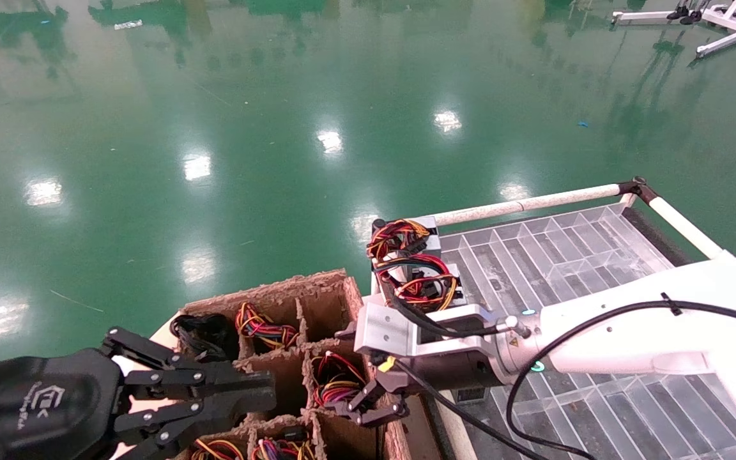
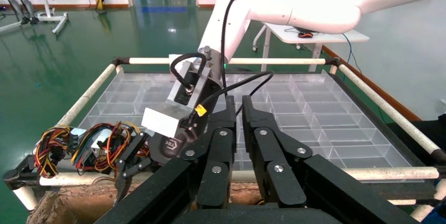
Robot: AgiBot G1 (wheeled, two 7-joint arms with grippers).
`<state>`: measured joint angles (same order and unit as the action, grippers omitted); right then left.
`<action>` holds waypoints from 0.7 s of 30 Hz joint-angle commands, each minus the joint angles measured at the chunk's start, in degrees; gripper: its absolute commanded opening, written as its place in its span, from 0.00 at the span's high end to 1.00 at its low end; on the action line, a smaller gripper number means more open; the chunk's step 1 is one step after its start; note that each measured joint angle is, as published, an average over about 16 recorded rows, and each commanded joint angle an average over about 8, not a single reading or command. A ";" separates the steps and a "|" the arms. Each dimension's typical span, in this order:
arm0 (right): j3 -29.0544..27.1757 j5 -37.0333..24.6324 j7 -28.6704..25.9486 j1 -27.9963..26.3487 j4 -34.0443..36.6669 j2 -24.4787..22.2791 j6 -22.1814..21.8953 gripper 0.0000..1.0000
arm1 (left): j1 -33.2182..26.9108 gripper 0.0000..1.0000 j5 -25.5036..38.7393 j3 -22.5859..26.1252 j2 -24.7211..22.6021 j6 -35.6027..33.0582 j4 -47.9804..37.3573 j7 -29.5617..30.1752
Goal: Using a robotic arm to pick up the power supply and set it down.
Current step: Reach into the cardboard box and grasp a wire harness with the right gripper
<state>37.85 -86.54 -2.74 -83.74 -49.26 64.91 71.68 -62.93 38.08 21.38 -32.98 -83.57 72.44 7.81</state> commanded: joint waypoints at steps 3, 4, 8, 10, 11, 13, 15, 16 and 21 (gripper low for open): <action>0.16 -0.27 1.09 -0.52 1.67 0.93 -0.29 1.00 | 0.00 0.00 0.00 0.00 0.00 0.00 0.00 0.00; 0.23 -0.38 1.28 -0.60 2.02 1.11 -0.33 1.00 | 0.00 0.00 0.00 0.00 0.00 0.00 0.00 0.00; 0.50 -0.67 1.84 -0.77 3.19 1.74 -0.33 1.00 | 0.00 0.00 0.00 0.00 0.00 0.00 0.00 0.00; 0.64 -0.80 2.06 -0.83 3.70 2.01 -0.29 1.00 | 0.00 0.00 0.00 0.01 0.00 0.00 0.00 0.00; 0.72 -0.88 2.16 -0.85 3.95 2.14 -0.27 1.00 | 0.00 0.00 0.00 0.01 0.00 0.00 0.00 0.00; 0.87 -1.06 2.30 -0.92 4.43 2.36 -0.23 1.00 | 0.00 0.00 0.00 0.01 0.00 0.00 0.00 0.00; 1.01 -1.23 2.43 -1.01 4.89 2.55 -0.18 1.00 | 0.00 0.00 0.00 0.01 0.00 0.00 0.00 0.00; 1.07 -1.30 2.49 -1.06 5.09 2.63 -0.16 1.00 | 0.00 0.00 -0.01 0.01 0.00 0.00 0.00 0.00; 1.21 -1.48 2.77 -1.32 5.78 2.84 -0.01 1.00 | 0.00 0.00 -0.01 0.01 0.00 0.00 0.00 0.00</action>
<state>39.03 -87.95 -0.02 -85.04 -43.59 67.65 71.75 -62.93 38.08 21.40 -32.97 -83.56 72.44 7.80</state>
